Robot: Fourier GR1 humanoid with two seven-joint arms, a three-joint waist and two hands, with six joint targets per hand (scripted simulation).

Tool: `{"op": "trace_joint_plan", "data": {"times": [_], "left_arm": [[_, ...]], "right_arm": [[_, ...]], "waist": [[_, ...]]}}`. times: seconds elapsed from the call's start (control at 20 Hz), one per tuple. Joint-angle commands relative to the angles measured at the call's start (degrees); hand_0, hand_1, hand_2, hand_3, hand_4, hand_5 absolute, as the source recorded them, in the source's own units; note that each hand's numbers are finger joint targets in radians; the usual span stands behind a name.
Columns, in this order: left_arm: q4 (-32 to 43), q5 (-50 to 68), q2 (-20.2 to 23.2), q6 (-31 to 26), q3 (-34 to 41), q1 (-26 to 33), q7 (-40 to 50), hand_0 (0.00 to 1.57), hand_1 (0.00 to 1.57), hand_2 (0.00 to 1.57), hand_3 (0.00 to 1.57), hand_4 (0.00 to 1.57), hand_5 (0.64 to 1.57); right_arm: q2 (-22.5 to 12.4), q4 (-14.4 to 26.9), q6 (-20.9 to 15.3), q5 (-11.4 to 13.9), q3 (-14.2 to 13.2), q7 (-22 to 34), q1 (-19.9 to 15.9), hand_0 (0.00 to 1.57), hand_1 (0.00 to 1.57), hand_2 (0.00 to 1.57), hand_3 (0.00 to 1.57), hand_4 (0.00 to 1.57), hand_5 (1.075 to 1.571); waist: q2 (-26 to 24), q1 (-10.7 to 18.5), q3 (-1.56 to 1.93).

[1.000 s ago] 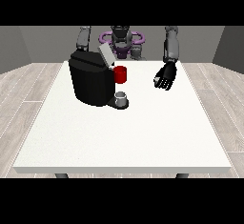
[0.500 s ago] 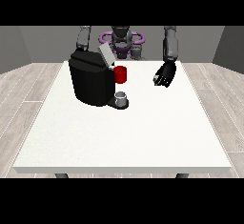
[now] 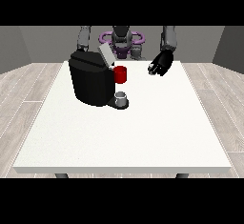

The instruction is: Insert the coffee pod into the coffee machine and close the lid

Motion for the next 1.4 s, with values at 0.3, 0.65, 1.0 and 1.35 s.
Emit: {"op": "trace_joint_plan", "data": {"times": [0.3, 0.65, 1.0, 1.35], "left_arm": [[-2.12, 1.15, -0.95, -7.82, 2.54, -6.83, 4.64, 1.40, 1.40, 1.39, 1.33, 0.54, 1.571], [-4.08, 3.98, -1.99, -13.92, 5.45, -14.36, 9.13, 1.38, 1.38, 1.40, 1.38, 0.52, 1.571], [-0.23, 5.35, 2.73, -13.77, 10.85, -20.46, 11.50, 1.27, 1.27, 1.30, 1.27, 0.49, 1.571], [1.49, 4.91, 5.05, -15.49, 12.11, -27.69, 14.70, 1.25, 1.25, 1.30, 1.25, 0.48, 1.571]], "right_arm": [[-1.53, 0.25, 4.09, -1.50, -0.23, 0.06, -1.29, 0.00, 0.00, 0.00, 0.00, 0.00, 1.571], [0.80, 0.99, 2.45, -1.70, -0.15, -2.45, -1.97, 0.00, 0.00, 0.00, 0.00, 0.00, 1.571], [0.40, -5.05, 3.68, -1.02, 1.82, 0.53, -3.08, 0.00, 0.00, 0.00, 0.00, 0.00, 1.571], [-0.73, -5.76, 2.40, -0.32, 0.50, 0.75, -7.31, 0.00, 0.00, 0.00, 0.00, 0.00, 1.571]], "waist": [[-2.68, -2.71, -0.01], [-3.74, -2.76, 0.01], [-0.39, -9.34, -0.02], [4.22, -10.93, 0.00]]}}
